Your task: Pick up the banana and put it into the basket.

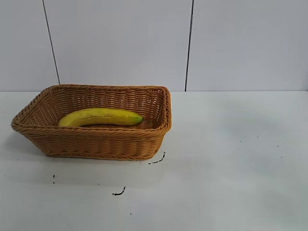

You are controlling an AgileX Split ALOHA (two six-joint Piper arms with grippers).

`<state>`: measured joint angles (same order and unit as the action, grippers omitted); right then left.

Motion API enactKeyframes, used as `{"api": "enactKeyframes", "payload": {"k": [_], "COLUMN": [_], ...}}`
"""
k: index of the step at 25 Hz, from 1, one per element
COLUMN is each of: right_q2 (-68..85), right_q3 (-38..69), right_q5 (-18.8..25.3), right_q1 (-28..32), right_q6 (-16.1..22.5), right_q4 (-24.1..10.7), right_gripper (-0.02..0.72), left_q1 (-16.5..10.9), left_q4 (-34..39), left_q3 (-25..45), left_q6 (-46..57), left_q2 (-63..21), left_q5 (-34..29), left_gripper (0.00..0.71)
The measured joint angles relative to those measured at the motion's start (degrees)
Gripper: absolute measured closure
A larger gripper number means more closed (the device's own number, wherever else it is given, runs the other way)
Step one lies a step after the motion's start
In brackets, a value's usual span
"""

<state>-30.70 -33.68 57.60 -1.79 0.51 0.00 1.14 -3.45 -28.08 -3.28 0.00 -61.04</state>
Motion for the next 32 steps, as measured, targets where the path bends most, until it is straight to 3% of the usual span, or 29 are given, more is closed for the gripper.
{"api": "enactKeyframes", "payload": {"k": [4,19,32], "right_q2": [10.28,29.99,30.98], "right_q3": [4.91,5.17,5.17], "right_q5": [1.04,0.83,0.89], "right_q1": [0.0,0.0,0.0], "right_q6": [0.0,-0.05,-0.05], "right_q4": [0.0,0.0,0.0], "right_gripper": [0.027,0.027,0.027], "left_q1": [0.0,0.0,0.0], "left_q4": [0.0,0.0,-0.05], "left_q3": [0.0,0.0,0.0], "left_q6": [0.0,0.0,0.0], "left_q2": [0.0,0.0,0.0], "left_q5": [0.0,0.0,0.0], "left_gripper": [0.015,0.015,0.015]}}
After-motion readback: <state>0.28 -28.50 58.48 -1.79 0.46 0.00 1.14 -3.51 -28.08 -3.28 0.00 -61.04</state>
